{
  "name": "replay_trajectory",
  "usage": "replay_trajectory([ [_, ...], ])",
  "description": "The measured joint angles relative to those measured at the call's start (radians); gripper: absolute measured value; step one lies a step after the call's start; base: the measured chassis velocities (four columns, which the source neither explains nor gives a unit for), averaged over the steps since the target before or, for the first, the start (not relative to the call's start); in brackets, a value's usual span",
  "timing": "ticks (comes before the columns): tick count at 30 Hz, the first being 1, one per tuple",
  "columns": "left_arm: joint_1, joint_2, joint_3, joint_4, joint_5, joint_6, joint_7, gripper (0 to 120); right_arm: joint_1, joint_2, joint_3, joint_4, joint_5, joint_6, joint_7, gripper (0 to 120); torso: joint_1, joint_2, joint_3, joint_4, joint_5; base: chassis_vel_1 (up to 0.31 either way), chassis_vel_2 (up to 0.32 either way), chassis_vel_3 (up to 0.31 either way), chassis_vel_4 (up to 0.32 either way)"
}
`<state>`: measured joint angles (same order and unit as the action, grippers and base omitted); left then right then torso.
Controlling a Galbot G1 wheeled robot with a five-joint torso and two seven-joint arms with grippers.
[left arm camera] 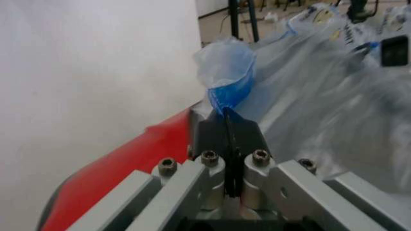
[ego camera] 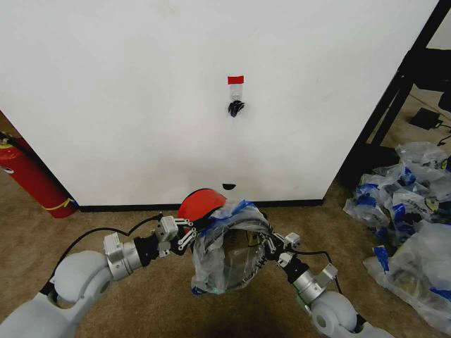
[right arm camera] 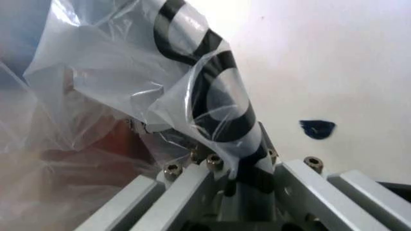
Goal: Pick up the garbage bag from the wall and place it over the trash bin.
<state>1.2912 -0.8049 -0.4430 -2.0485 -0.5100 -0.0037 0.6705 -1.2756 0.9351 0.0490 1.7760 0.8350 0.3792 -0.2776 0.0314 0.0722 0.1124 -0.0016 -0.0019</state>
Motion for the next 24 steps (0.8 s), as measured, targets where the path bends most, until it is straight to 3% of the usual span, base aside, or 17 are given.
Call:
replay_trajectory([
  [7, -0.024, 0.001, -0.051, 0.060, 0.008, 0.002, -0.002, 0, 0.009, -0.002, 0.008, -0.035, 0.045, 0.012, -0.103, 0, 0.000, 0.000, 0.000, 0.0000, 0.0000, 0.000, 0.000, 0.000, 0.000],
  [15, -0.018, -0.011, -0.061, 0.065, -0.011, -0.029, 0.002, 0, 0.005, 0.003, -0.001, -0.017, 0.105, 0.004, -0.105, 0, 0.000, 0.000, 0.000, 0.0001, 0.0000, 0.000, 0.000, 0.000, 0.000],
  [21, -0.005, -0.042, -0.078, 0.051, -0.053, -0.058, 0.016, 19, -0.010, 0.015, -0.006, 0.006, 0.153, -0.011, -0.046, 0, 0.000, 0.000, 0.000, -0.0001, 0.0000, 0.000, 0.000, 0.000, 0.000],
  [24, 0.010, -0.079, -0.118, 0.048, -0.061, -0.077, -0.037, 32, -0.021, 0.029, -0.010, 0.032, 0.189, -0.015, 0.054, 0, 0.000, 0.000, 0.000, 0.0000, 0.0001, 0.000, 0.000, 0.000, 0.000],
])
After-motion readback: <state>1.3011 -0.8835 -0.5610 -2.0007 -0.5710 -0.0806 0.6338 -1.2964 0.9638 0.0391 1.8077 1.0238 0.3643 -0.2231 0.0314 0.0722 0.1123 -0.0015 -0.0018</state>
